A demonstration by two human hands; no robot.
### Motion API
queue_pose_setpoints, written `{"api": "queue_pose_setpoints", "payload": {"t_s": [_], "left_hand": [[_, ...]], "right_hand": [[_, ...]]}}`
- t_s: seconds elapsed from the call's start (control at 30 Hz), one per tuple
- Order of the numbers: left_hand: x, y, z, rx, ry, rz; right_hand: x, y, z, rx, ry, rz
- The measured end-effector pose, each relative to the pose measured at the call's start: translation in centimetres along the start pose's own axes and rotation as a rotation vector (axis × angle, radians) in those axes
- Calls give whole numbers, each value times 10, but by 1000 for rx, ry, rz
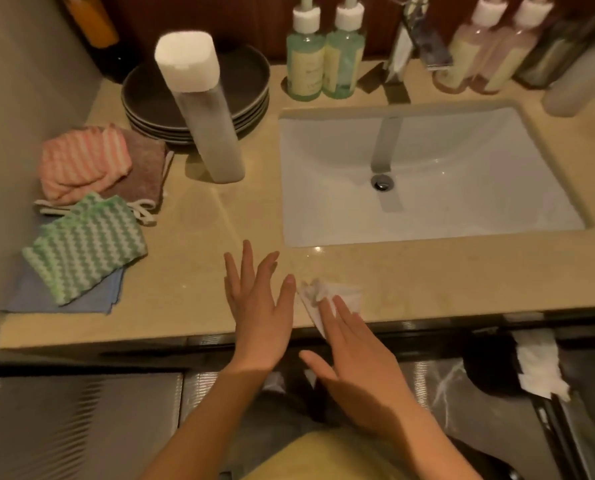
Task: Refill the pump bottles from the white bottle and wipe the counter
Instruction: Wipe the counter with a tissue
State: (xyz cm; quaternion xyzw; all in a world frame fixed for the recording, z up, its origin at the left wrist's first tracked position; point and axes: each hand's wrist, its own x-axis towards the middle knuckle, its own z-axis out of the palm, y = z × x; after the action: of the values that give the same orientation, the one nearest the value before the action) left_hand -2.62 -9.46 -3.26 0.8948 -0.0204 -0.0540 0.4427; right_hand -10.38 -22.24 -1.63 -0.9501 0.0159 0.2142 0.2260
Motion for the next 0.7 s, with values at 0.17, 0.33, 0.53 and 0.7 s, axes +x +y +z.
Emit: {"api": "queue_pose_setpoints", "payload": {"t_s": [0.17,0.33,0.53,0.7], "left_hand": [[-3,8,10,-19,-56,-14],[3,16,12,-27,27,-75],[11,14,4,-35,216,-167],[10,0,-4,-43,360,-259]], "right_hand": [[-14,51,-20,15,109,167],[26,70,-37,46,127,99],[78,28,-38,-88,14,-252],[95,-13,-17,-193,-70,-492]]}}
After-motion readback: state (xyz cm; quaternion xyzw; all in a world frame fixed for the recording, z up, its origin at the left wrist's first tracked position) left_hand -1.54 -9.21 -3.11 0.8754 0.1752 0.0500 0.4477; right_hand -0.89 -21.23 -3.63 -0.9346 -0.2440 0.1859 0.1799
